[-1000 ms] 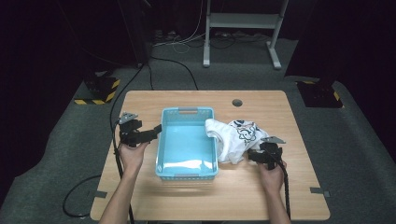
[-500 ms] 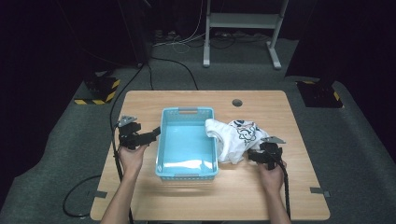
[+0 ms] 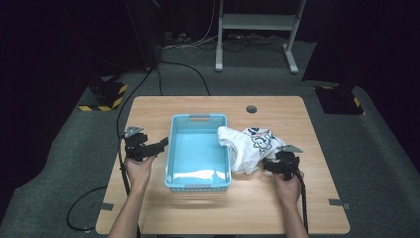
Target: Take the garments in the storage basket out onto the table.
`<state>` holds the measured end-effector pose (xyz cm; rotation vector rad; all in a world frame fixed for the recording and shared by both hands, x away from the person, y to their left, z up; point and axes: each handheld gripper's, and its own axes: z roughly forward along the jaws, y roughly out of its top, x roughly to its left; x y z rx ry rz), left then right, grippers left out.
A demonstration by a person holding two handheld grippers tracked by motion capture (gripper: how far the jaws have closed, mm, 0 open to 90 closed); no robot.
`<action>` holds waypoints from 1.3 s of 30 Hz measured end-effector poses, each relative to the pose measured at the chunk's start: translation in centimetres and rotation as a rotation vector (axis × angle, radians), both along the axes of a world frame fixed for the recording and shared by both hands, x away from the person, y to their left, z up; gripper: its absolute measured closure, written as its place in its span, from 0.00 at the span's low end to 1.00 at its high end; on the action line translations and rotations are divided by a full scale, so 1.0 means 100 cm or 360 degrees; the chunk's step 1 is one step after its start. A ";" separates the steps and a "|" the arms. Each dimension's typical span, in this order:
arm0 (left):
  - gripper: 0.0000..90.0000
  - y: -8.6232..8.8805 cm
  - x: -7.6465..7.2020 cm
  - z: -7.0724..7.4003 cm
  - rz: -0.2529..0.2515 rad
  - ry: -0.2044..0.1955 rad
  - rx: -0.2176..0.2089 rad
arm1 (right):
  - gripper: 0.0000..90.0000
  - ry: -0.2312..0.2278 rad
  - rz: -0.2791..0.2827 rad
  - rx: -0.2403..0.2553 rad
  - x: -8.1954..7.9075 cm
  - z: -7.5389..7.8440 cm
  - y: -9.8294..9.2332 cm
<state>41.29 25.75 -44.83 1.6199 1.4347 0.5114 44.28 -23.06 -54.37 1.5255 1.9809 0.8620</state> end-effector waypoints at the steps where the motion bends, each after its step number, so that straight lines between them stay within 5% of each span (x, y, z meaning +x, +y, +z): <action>1: 0.11 0.001 0.000 -0.001 0.0005 -0.0003 0.0003 | 0.14 -0.0001 0.0001 -0.0001 0.000 0.000 0.000; 39: 0.12 0.022 0.000 -0.068 0.0263 0.0268 0.0082 | 0.14 0.0003 0.0000 0.0003 0.000 0.000 0.000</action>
